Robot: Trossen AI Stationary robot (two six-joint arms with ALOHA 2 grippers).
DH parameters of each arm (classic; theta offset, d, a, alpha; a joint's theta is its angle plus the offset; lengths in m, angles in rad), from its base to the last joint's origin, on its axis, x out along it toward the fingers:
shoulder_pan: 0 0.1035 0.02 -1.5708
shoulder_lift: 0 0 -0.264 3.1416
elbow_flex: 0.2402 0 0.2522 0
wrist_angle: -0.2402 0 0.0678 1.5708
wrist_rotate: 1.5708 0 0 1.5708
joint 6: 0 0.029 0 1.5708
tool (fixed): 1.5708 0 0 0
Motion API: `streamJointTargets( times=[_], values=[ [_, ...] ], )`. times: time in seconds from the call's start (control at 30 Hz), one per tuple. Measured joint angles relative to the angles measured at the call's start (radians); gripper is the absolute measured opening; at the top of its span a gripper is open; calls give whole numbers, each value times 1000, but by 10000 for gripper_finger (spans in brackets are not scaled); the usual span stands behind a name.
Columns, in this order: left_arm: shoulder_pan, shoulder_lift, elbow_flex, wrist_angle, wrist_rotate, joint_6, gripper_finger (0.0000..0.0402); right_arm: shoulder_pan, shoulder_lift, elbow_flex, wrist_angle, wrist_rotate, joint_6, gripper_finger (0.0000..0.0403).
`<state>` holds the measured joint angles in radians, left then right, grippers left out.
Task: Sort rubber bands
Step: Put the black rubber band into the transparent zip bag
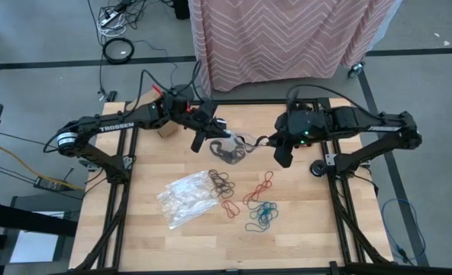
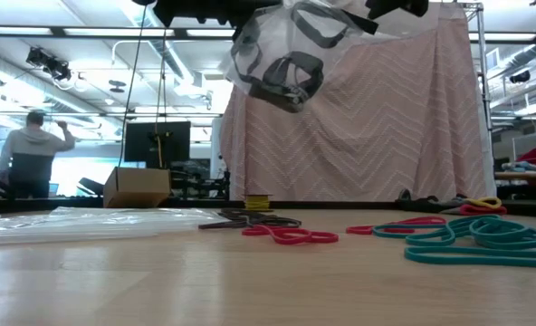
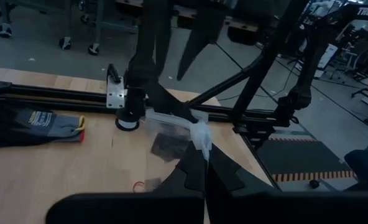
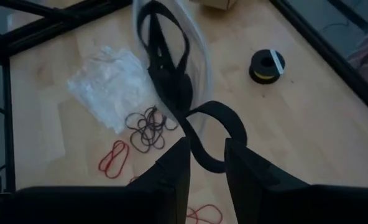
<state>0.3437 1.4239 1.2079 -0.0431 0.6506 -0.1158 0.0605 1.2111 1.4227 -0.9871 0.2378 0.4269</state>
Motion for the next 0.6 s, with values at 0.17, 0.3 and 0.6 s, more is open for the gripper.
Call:
streamJointTargets(
  times=[0.17,0.3,0.6],
  values=[
    [5,0,0,0,9,0,0,10,-27,0,-11,71,20,89],
    [5,0,0,0,10,0,0,6,-28,0,-32,84,17,89],
    [5,0,0,1,10,0,0,1,3,0,-34,81,0,89]
  ],
)
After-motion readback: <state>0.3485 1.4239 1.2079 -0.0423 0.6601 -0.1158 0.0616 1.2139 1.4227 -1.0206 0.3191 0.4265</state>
